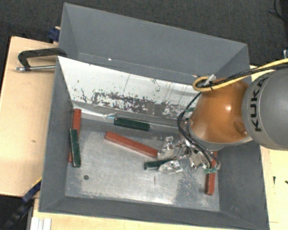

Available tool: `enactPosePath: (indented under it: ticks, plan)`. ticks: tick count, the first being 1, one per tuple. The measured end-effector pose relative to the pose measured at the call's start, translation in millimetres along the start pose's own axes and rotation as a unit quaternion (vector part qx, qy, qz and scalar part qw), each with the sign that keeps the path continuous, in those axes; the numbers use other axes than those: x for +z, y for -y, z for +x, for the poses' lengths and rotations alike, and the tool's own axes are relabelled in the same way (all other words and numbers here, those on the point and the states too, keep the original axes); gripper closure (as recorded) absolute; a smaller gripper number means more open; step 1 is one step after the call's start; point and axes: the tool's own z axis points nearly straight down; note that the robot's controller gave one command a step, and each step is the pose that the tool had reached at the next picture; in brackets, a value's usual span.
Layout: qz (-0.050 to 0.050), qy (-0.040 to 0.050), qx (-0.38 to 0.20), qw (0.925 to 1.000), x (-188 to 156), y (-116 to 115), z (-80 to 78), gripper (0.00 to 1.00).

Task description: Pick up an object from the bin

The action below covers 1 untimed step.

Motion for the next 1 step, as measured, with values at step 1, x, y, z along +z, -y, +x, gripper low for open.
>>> enactPosePath:
  ticks: [1]
  plan:
    - [0.0,-0.0013,0.0,1.0,-5.4,-0.2,0.3,1.0]
